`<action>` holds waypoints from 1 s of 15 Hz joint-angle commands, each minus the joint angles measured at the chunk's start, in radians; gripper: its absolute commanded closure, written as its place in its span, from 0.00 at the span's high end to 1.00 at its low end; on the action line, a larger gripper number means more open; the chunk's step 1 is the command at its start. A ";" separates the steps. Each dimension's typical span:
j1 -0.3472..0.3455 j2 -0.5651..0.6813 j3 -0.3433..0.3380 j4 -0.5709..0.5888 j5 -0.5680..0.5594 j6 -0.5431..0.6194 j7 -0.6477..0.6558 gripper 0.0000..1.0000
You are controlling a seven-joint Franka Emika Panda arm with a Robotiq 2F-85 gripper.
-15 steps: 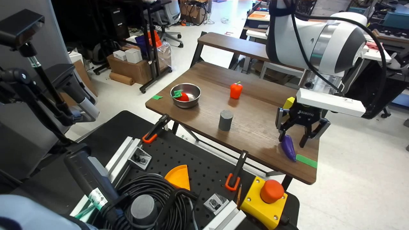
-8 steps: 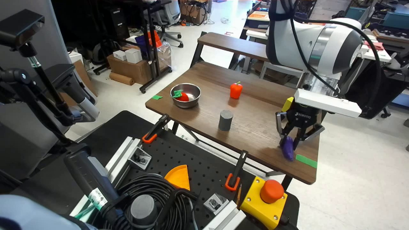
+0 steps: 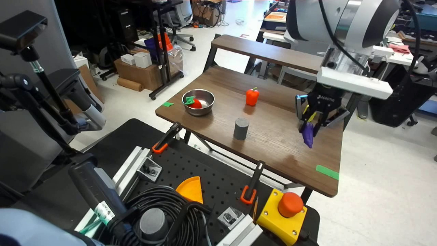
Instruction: Move the eggplant backwards
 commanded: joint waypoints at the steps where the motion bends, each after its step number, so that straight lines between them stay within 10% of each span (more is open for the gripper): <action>1: -0.023 -0.083 0.070 -0.043 0.083 0.032 -0.027 0.09; 15: 0.041 0.242 0.121 0.277 0.145 0.002 0.057 0.09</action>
